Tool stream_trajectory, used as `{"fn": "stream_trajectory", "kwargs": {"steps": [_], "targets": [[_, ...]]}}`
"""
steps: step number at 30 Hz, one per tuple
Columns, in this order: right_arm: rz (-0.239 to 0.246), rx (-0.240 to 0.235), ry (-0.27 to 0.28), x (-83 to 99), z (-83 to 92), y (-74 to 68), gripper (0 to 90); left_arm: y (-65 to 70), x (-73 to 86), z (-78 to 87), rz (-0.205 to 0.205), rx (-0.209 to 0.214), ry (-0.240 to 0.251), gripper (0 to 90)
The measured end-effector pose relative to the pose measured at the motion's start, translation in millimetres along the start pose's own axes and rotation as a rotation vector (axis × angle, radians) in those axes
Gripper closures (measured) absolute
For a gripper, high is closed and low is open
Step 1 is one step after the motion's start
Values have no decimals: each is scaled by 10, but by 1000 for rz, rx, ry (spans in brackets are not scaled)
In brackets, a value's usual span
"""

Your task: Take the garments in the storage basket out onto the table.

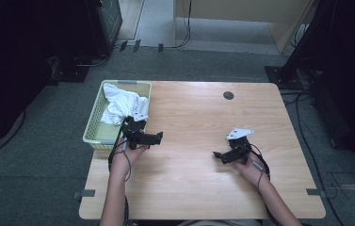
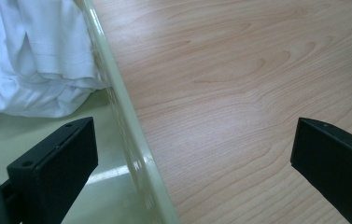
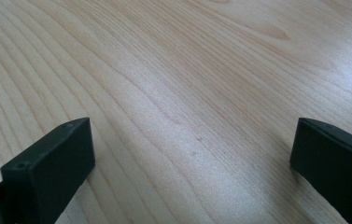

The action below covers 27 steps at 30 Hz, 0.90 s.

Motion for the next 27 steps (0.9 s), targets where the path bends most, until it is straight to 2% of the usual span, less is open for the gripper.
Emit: {"fn": "stream_trajectory", "kwargs": {"steps": [11, 17, 19, 22, 23, 27], "targets": [[1, 0, 0, 0, 0, 0, 0, -152, 22, -5, 26, -34, 22, 9], [1, -1, 0, 0, 0, -1, 0, -213, 17, -47, 20, -50, 1, 9], [1, -1, 0, 0, 0, -2, 0, -212, -7, -41, 24, -36, 1, 9], [1, 0, 1, 1, 1, -3, 0, -216, -62, 0, 52, 23, 24, 9], [3, 0, 2, 1, 0, -3, 0, -224, -81, 5, 56, 24, 25, 9], [5, -2, 2, 2, 2, -6, 0, -253, -125, -8, 23, -36, -18, 8]]}}
Point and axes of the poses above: each handheld gripper's, and its own axes: z roughly backward along the jaws, x roughly out of its underside, y roughly to its right, the point moved 3 cm from there along -z, roughly forward along the jaws, and after that the axes turned 9 degrees about x, right-handed, at the moved point
